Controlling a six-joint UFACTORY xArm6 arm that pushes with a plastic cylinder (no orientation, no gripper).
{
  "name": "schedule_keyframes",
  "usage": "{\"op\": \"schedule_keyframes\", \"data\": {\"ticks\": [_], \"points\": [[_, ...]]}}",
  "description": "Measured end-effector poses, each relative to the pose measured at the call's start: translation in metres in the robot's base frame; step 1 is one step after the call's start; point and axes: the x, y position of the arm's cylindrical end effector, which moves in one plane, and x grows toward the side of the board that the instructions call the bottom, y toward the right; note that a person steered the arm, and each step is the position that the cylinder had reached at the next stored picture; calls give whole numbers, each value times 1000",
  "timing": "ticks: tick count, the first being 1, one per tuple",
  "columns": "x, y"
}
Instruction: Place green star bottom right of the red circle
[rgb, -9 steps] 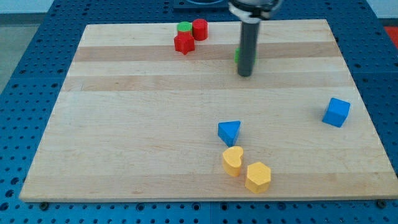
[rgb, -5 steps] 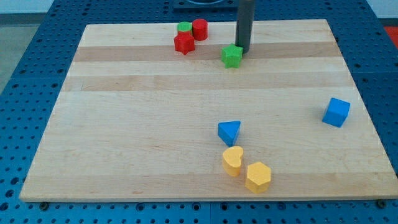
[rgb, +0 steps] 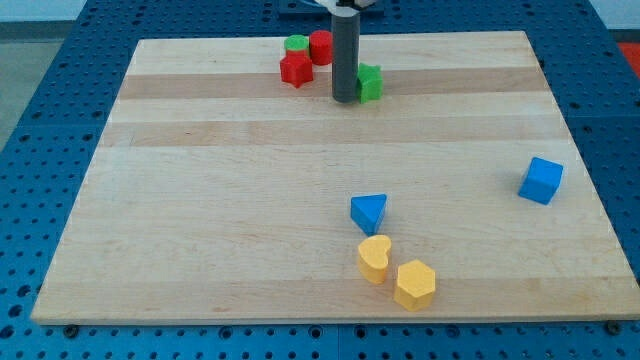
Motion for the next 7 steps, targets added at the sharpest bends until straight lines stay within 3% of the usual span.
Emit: {"op": "schedule_keyframes", "data": {"ticks": [1, 2, 3, 5, 7], "points": [[32, 29], [31, 75], [9, 83], [-38, -5], [-48, 15]]}}
